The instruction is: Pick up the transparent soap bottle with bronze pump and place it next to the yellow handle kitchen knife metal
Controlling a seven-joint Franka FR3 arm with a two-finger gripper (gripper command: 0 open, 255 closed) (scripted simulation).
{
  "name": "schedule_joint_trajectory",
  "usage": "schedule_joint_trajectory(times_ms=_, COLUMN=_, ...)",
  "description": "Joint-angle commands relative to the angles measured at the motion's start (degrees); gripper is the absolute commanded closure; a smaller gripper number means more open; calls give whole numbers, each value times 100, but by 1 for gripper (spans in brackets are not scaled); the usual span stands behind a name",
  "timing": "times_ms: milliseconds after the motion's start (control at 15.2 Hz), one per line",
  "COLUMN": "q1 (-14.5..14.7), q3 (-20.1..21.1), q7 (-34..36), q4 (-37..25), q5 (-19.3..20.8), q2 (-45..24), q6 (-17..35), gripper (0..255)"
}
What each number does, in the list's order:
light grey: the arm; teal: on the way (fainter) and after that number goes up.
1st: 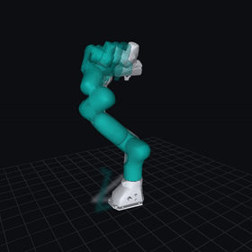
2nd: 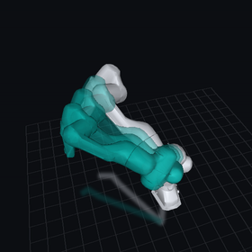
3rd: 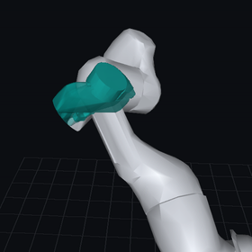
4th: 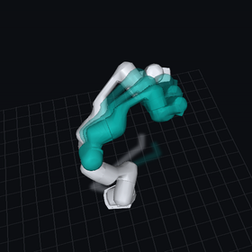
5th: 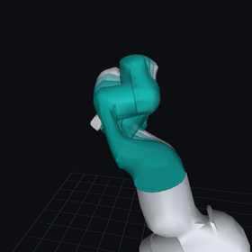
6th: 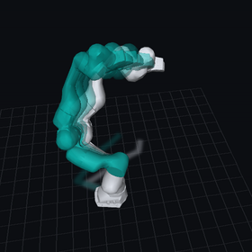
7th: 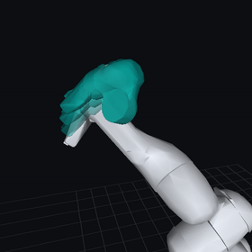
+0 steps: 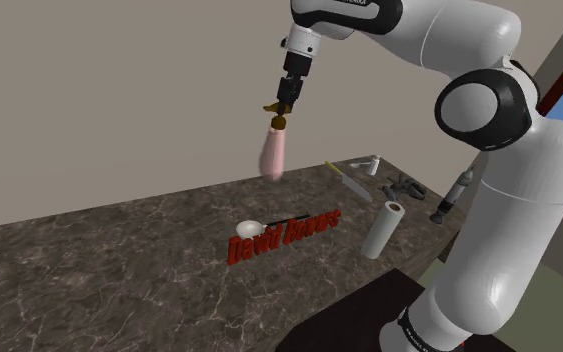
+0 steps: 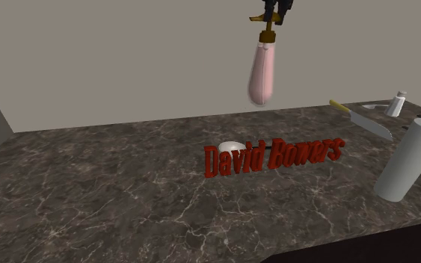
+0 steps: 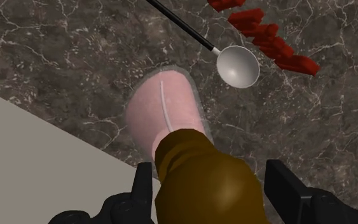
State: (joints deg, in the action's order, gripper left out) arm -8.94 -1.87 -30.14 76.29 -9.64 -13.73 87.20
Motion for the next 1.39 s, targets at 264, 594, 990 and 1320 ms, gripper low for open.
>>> schedule_joint_trajectory(times_ms=264, q1=-508, q3=-277, q7=-746, q4=-442, q5=-48, q2=-306, q6=-255, gripper=255)
schedule_joint_trajectory(times_ms=594, q1=-965, q3=-474, q7=-1322, q4=-1152, q5=-114, q2=-776, q6=-590, gripper=255)
schedule_joint_trajectory(times_ms=990, q1=-1130, q3=-544, q7=-1594, q4=-996, q5=-126, q2=-880, q6=-371, gripper=255)
schedule_joint_trajectory(times_ms=1320, q1=-1092, q3=-546, q7=-1651, q4=-408, q5=-108, q2=-750, q6=83, gripper=255)
